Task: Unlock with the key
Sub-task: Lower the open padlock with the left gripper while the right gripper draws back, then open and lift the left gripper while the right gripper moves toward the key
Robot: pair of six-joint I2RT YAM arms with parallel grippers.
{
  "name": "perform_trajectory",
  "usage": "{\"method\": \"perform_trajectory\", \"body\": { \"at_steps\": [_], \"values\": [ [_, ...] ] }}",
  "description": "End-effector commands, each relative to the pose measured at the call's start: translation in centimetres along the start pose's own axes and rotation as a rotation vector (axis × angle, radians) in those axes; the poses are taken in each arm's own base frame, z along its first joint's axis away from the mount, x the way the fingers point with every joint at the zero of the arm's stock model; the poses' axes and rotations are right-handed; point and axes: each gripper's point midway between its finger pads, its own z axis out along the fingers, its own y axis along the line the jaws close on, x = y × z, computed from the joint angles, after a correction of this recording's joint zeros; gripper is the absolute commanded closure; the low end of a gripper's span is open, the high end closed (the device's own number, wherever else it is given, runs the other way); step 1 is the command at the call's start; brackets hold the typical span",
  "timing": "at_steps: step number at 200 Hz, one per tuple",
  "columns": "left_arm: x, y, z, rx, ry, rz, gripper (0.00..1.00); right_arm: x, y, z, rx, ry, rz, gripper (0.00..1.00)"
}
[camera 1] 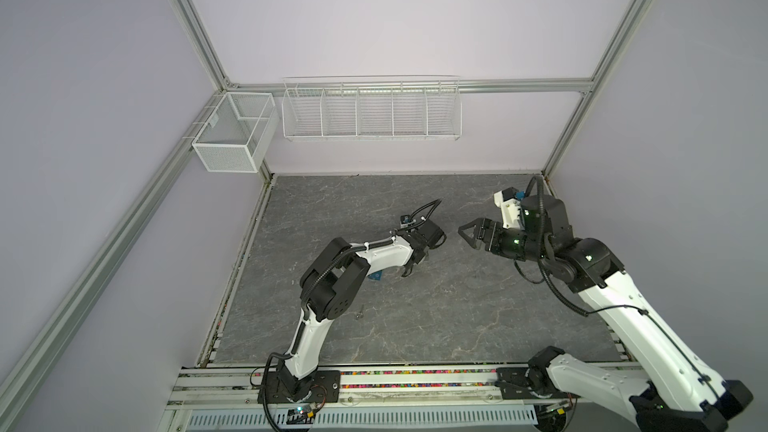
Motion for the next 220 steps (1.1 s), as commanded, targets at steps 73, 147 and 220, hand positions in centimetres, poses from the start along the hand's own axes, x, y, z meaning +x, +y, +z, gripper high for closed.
{"method": "perform_trajectory", "body": {
  "at_steps": [73,147,220],
  "values": [
    [-0.9,-0.2,-2.7,0.057,0.01,-0.06,0.34,0.6,1.9,-1.1,-0.078,0.011,0.038,0.12],
    [-5.4,4.1,-10.1,0.11,-0.114,-0.176,0.19,3.1,1.9,0.4,-0.129,0.081,-0.14,0.12],
    [-6.6,12.5,-18.3,0.162,-0.268,-0.273,0.01,8.1,1.1,6.4,-0.054,0.21,-0.334,0.12]
  ]
}}
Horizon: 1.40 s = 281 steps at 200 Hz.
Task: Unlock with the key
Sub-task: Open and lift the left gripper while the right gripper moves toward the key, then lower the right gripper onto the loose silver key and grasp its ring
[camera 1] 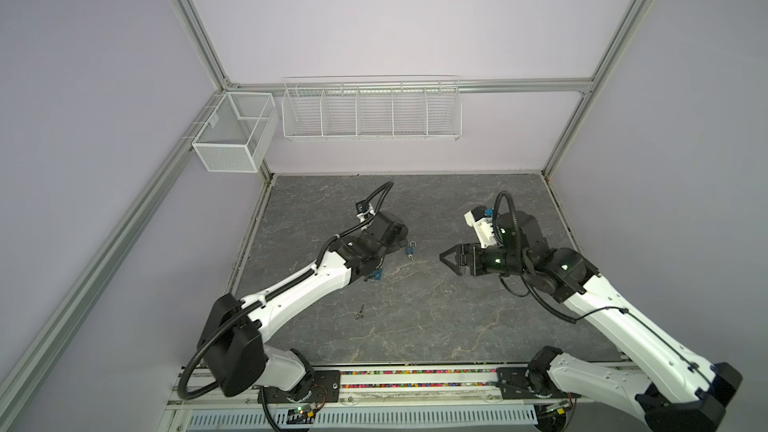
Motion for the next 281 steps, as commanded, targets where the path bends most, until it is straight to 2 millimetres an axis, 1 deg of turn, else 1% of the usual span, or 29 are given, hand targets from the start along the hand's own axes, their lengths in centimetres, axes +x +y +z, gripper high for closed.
{"method": "perform_trajectory", "body": {
  "at_steps": [1,20,52,70,82,99,119,145,158,169,177,181,192,221,234,249,267,281],
  "values": [
    [-0.8,3.3,-1.8,-0.023,-0.034,-0.033,0.01,0.9,-0.2,2.9,0.039,0.041,-0.085,0.12],
    [-0.9,5.4,-3.2,0.006,-0.037,-0.078,0.01,2.4,1.0,5.2,0.029,0.072,-0.11,0.12],
    [-0.8,8.4,-5.2,0.027,-0.032,-0.105,0.01,5.0,2.7,8.7,0.08,0.107,-0.162,0.12],
    [-0.7,9.9,-5.9,0.004,-0.044,-0.081,0.01,6.6,3.4,10.6,0.117,0.137,-0.175,0.12],
    [-0.7,10.8,-6.1,-0.026,-0.049,-0.077,0.01,7.6,4.4,11.6,0.128,0.132,-0.213,0.12],
    [-0.7,11.1,-6.4,-0.022,-0.028,-0.067,0.01,9.0,5.2,13.1,0.173,0.129,-0.235,0.12],
    [-0.7,12.0,-6.8,-0.056,-0.029,-0.064,0.01,10.6,5.5,14.9,0.243,0.145,-0.213,0.12],
    [0.0,12.7,-7.4,-0.063,-0.011,-0.06,0.01,11.8,5.8,16.5,0.339,0.126,-0.151,0.12],
    [0.1,13.7,-7.8,-0.093,-0.026,-0.068,0.01,12.5,7.0,17.8,0.333,0.11,-0.169,0.11],
    [-0.2,14.5,-8.4,-0.106,-0.062,-0.093,0.01,13.2,7.8,19.0,0.337,0.105,-0.184,0.12],
    [-0.2,14.5,-8.4,-0.097,-0.07,-0.1,0.01,13.5,8.1,19.8,0.338,0.109,-0.19,0.12],
    [-0.6,14.3,-9.0,-0.07,-0.092,-0.108,0.01,13.7,8.2,20.2,0.343,0.112,-0.195,0.12],
    [-1.1,14.0,-9.6,-0.042,-0.113,-0.102,0.01,14.1,8.6,21.1,0.346,0.115,-0.199,0.12],
    [-2.4,15.3,-11.0,-0.108,-0.173,-0.108,0.01,15.0,8.8,23.3,0.337,0.13,-0.193,0.11],
    [-2.7,15.7,-11.5,-0.116,-0.193,-0.116,0.01,15.5,8.1,24.0,0.371,0.132,-0.193,0.11],
    [-2.6,16.3,-11.9,-0.128,-0.212,-0.138,0.01,15.8,7.7,24.8,0.396,0.142,-0.199,0.11],
    [-2.4,16.8,-12.3,-0.124,-0.221,-0.141,0.01,15.8,7.5,25.4,0.43,0.147,-0.215,0.11],
    [-2.1,17.6,-12.5,-0.143,-0.233,-0.143,0.01,16.1,6.8,25.9,0.463,0.155,-0.213,0.11]
  ]
}}
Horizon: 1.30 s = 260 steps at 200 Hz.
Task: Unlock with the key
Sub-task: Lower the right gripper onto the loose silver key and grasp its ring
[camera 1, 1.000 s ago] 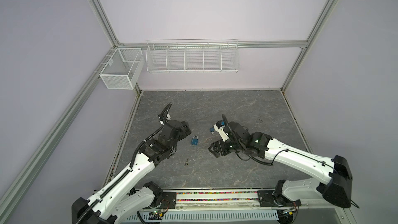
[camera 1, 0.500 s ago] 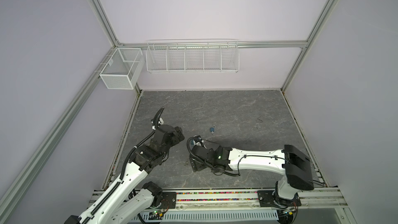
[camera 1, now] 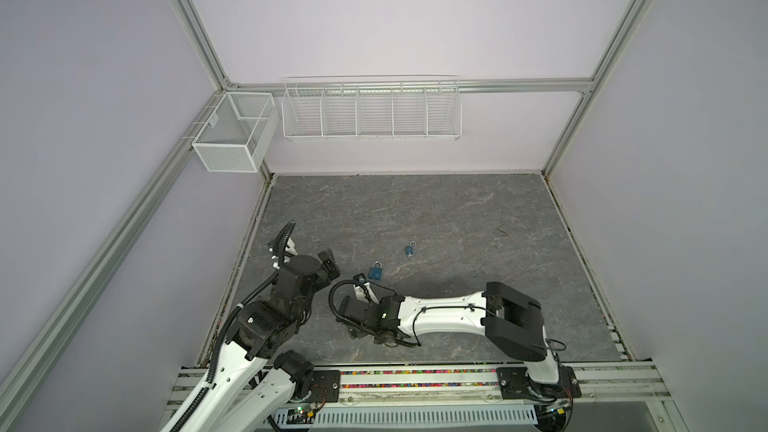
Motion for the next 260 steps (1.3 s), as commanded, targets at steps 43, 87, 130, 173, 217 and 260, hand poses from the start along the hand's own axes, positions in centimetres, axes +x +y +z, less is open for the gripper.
{"method": "perform_trajectory", "body": {
  "at_steps": [43,87,130,173,217,260],
  "values": [
    [0.3,3.3,-0.8,-0.098,-0.033,-0.007,0.01,-0.3,-2.5,1.7,0.136,-0.015,-0.013,0.11],
    [1.0,3.7,-0.4,-0.112,-0.021,-0.041,0.01,0.4,-3.1,2.6,0.159,0.025,-0.108,0.11],
    [1.3,3.7,-0.4,-0.117,-0.006,-0.083,0.01,1.6,-5.1,2.2,0.163,0.1,-0.145,0.11],
    [2.0,2.8,-0.1,-0.072,0.03,-0.135,0.01,2.2,-7.5,0.5,0.08,0.147,-0.158,0.11],
    [1.2,3.1,-0.3,-0.112,0.012,-0.137,0.01,1.8,-6.8,-1.2,-0.098,0.159,-0.246,0.09],
    [0.7,2.6,-0.3,-0.118,0.012,-0.149,0.01,2.0,-5.0,-1.2,-0.23,0.211,-0.345,0.06]
  ]
}}
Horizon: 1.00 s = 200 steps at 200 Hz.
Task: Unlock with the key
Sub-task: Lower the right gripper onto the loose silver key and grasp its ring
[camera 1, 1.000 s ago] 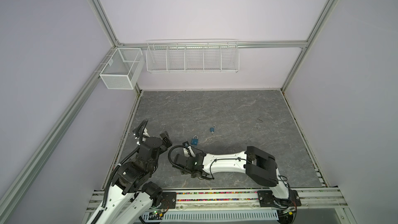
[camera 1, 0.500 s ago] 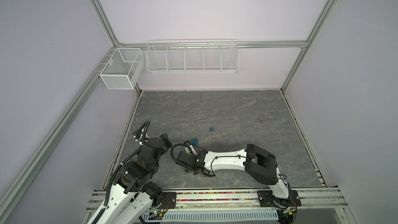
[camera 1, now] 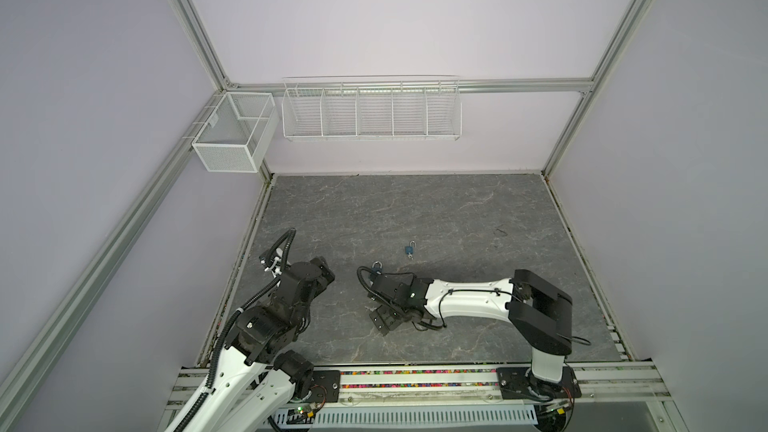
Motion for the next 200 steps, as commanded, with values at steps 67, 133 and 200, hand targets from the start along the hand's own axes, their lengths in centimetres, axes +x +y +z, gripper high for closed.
{"method": "perform_trajectory", "body": {
  "at_steps": [67,133,200],
  "values": [
    [-1.0,-0.6,-1.0,0.019,-0.002,-0.041,0.01,-1.2,0.9,0.6,-0.115,0.056,-0.146,0.35],
    [-1.0,-0.1,-1.7,0.032,-0.001,-0.013,0.01,-1.7,1.7,2.0,-0.118,0.081,-0.139,0.44],
    [-1.3,0.3,-2.5,0.049,-0.015,0.004,0.01,-1.4,1.4,2.4,-0.075,0.106,-0.107,0.64]
  ]
}}
